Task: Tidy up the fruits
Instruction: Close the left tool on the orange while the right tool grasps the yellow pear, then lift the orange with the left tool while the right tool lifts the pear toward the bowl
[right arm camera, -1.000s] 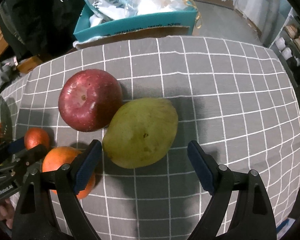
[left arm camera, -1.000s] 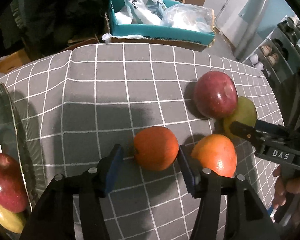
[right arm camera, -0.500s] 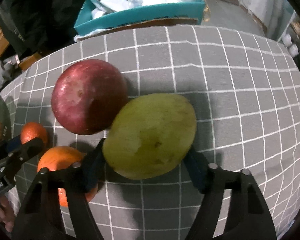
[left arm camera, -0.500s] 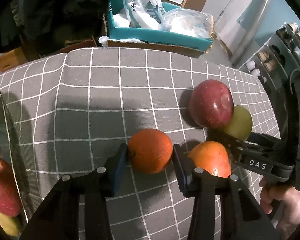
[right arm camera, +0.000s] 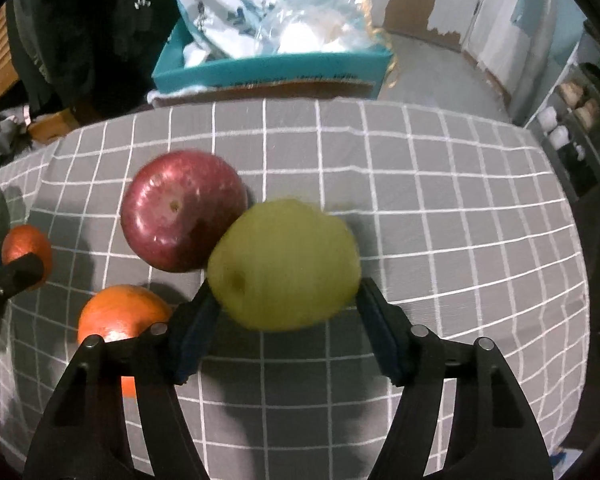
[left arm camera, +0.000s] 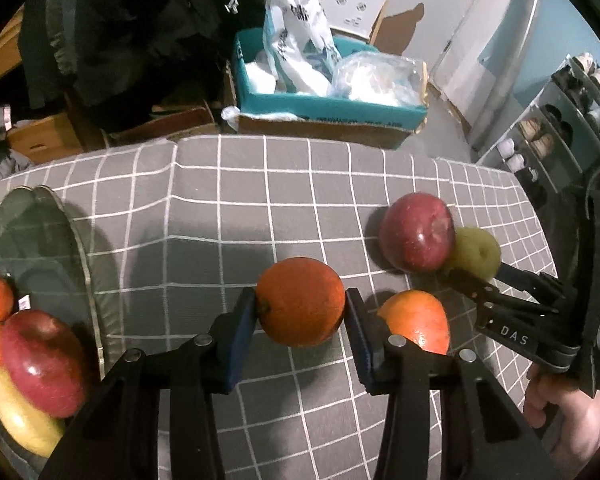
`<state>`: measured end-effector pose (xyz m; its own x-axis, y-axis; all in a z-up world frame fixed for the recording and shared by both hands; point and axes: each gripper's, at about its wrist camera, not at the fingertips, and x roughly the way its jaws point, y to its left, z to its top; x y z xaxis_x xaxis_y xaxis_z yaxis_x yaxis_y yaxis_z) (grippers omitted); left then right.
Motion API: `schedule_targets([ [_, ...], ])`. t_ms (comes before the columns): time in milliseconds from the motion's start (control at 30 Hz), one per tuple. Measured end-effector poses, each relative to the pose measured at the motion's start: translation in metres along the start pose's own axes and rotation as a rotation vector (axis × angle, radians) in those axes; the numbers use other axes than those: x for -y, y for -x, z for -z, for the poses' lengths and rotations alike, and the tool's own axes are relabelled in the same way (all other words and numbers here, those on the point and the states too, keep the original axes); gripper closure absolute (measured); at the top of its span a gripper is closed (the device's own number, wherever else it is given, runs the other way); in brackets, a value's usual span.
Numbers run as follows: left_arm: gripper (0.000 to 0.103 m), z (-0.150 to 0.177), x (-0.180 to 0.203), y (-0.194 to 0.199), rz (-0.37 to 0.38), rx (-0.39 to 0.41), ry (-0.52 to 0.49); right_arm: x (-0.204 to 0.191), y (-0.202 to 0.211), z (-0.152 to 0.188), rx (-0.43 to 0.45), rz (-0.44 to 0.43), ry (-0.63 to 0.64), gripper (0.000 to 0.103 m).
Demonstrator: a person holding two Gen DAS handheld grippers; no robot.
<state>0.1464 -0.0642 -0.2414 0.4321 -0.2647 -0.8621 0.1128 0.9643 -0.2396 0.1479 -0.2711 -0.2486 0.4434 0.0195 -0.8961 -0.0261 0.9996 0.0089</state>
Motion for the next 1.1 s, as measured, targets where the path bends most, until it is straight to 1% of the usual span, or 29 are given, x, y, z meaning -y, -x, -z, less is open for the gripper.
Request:
schedule_targets([
  [67,0.058,0.000,0.000,0.009,-0.001,0.017,-0.001,0.003,0.009,0.000,0.015,0.004,-0.007,0.041],
  [100,0.058,0.000,0.001,0.012,0.000,0.023,-0.001,0.003,0.013,0.000,0.022,0.001,-0.003,0.050],
  [133,0.058,0.001,0.001,0.015,0.001,0.028,-0.002,0.002,0.016,0.001,0.026,0.000,0.002,0.054],
  [167,0.058,0.002,0.001,0.019,0.000,0.034,-0.004,0.002,0.020,0.000,0.031,0.002,0.007,0.066],
  [200,0.058,0.002,0.001,0.022,-0.001,0.037,-0.006,0.000,0.022,-0.001,0.028,0.004,0.013,0.074],
  [233,0.058,0.003,0.001,0.024,-0.001,0.040,-0.006,-0.001,0.020,-0.002,0.012,-0.004,0.016,0.074],
  [267,0.058,0.004,0.000,0.027,-0.001,0.042,-0.004,-0.001,0.016,-0.002,-0.018,-0.016,0.019,0.072],
  [333,0.058,0.007,-0.002,0.030,-0.001,0.042,0.000,0.002,0.013,-0.002,-0.026,-0.020,0.008,0.069],
  [400,0.058,0.010,-0.004,0.031,-0.005,0.038,0.003,0.007,0.008,-0.001,-0.053,-0.037,-0.021,0.056],
  [467,0.058,0.012,-0.007,0.033,-0.010,0.036,0.007,0.013,0.003,0.002,-0.074,-0.061,-0.056,0.048],
  [533,0.058,0.012,-0.010,0.035,-0.010,0.036,0.013,0.018,0.001,0.005,-0.084,-0.082,-0.093,0.045],
  [600,0.058,0.012,-0.014,0.036,-0.009,0.037,0.020,0.018,0.000,0.007,-0.096,-0.087,-0.099,0.041],
  [800,0.058,0.013,-0.015,0.036,-0.003,0.031,0.028,0.013,-0.008,0.015,-0.137,-0.072,-0.077,0.034],
  [900,0.058,0.014,-0.014,0.035,0.001,0.027,0.024,0.013,-0.016,0.020,-0.161,-0.083,-0.084,0.034],
  [1000,0.058,0.015,-0.013,0.035,0.004,0.027,0.023,0.016,-0.018,0.021,-0.144,-0.098,-0.103,0.034],
  [1100,0.058,0.014,-0.013,0.037,0.005,0.029,0.025,0.015,-0.017,0.022,-0.122,-0.087,-0.089,0.035],
])
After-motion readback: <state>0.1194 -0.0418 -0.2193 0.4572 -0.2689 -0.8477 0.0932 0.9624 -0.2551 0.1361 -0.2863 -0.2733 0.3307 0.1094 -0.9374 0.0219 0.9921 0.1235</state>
